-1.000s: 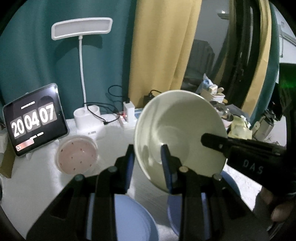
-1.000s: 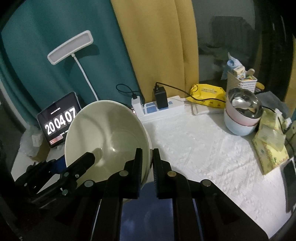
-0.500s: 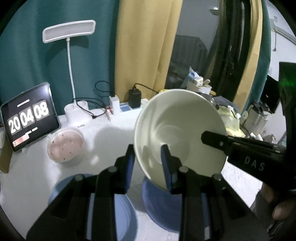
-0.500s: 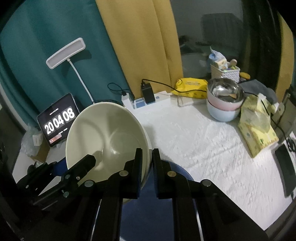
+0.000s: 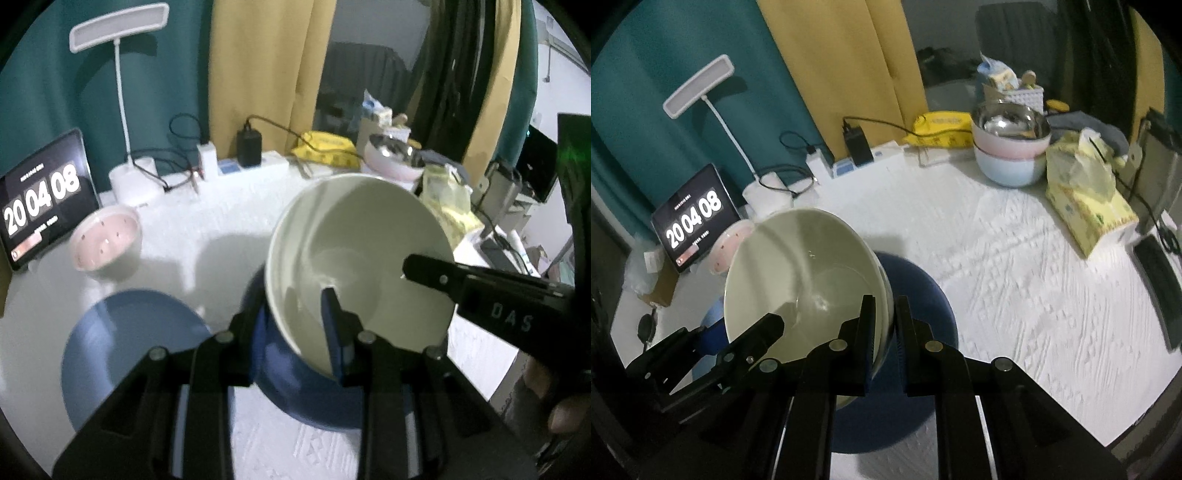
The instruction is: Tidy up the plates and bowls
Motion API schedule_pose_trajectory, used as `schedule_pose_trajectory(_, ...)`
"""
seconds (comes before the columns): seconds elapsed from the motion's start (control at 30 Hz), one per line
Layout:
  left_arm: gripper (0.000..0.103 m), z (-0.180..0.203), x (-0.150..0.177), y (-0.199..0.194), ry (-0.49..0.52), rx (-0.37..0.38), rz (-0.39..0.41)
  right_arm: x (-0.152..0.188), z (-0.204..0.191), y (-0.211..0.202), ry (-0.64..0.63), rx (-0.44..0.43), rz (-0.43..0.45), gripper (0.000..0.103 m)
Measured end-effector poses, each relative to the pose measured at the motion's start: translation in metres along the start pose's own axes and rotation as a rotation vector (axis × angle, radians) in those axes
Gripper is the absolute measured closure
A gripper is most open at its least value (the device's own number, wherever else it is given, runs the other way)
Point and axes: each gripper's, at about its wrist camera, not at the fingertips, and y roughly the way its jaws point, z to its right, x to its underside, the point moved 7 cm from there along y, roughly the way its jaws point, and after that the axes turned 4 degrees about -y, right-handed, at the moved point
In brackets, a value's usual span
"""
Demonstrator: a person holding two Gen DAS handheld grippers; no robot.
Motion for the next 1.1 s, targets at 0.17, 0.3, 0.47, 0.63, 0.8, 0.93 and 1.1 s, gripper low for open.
schedule_pose_trajectory(0.17, 0.074, 0.001, 0.011, 0.008, 0.001, -0.004, -0.031, 0.012, 0.006, 0.009, 0.007, 0.0, -0.033, 0.092)
schedule_pose_trajectory(0.3, 0.074, 0.002, 0.018, 0.012, 0.016, -0.018, -0.05, 0.018, 0.008, 0.014, 0.013, -0.003, -0.053, 0.092)
schedule_pose_trajectory(0.47, 0.074, 0.001, 0.023, 0.021, 0.028, -0.031, -0.082, 0.023, 0.011, 0.023, 0.035, -0.006, -0.092, 0.091)
schedule_pose_trajectory(0.63, 0.074, 0.002, 0.029, 0.028, 0.041, -0.043, -0.103, 0.025, 0.014, 0.029, 0.032, 0.009, -0.105, 0.091)
schedule_pose_trajectory(0.8, 0.072, 0.003, 0.029, 0.029, 0.039, -0.041, -0.112, 0.023, 0.014, 0.031, 0.008, 0.026, -0.116, 0.091)
schedule_pose_trajectory(0.93, 0.072, 0.001, 0.027, 0.029, 0.044, -0.047, -0.111, 0.021, 0.013, 0.035, -0.032, 0.056, -0.122, 0.09)
schedule_pose_trajectory(1.1, 0.072, -0.001, 0.025, 0.022, 0.044, -0.048, -0.1, 0.019, 0.012, 0.036, -0.072, 0.067, -0.12, 0.087)
